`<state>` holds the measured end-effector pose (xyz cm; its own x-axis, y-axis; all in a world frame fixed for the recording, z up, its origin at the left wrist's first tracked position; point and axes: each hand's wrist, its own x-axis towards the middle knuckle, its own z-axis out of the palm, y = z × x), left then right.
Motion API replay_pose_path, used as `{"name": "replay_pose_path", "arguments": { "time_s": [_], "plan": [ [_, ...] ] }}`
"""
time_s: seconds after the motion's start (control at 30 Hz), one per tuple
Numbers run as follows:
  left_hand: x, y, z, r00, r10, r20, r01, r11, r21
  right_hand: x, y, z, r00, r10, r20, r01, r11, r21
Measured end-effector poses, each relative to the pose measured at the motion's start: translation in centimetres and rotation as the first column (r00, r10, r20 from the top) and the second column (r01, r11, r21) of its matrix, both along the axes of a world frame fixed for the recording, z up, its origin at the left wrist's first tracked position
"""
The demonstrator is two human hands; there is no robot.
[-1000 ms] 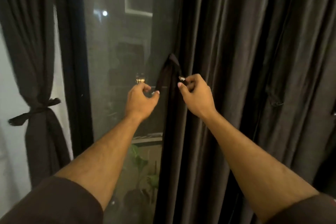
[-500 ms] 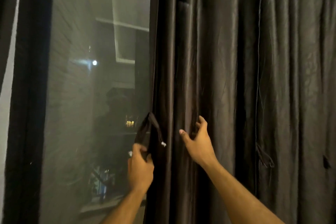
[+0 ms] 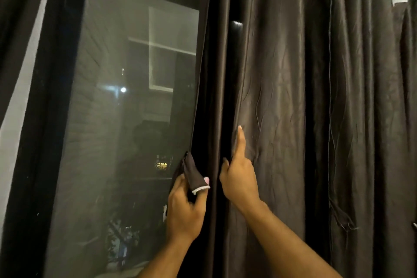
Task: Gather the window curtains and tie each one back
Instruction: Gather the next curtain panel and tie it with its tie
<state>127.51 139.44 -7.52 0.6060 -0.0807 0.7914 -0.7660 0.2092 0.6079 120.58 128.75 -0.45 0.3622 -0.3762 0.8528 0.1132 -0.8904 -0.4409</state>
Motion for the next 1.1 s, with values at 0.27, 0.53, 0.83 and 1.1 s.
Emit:
{"name": "replay_pose_path", "arguments": {
  "time_s": [0.27, 0.53, 0.83, 1.1],
  "plan": [
    [-1.4, 0.2, 1.3, 0.999, -0.017, 0.043, 0.011, 0.99, 0.142, -0.4, 0.8, 2.1, 0.982, 0.179, 0.066, -0.191, 0.943, 0.274],
    [-1.8, 0.0, 1.7, 0.983, 0.15, -0.102, -0.135, 0.981, 0.141, -3.0, -5.1, 5.7, 0.943, -0.293, 0.158, 0.168, 0.83, 0.532],
    [-2.0, 0.1, 2.7, 0.983, 0.056, -0.174, -0.016, 0.975, 0.223, -0.7, -4.6, 5.7, 0.98, 0.19, -0.056, -0.173, 0.957, 0.231],
    [-1.2, -1.9, 4.6, 0.992, -0.02, -0.123, 0.04, 0.986, 0.16, 1.4, 1.3, 6.3, 0.957, 0.275, -0.094, -0.28, 0.959, -0.038]
  ]
}}
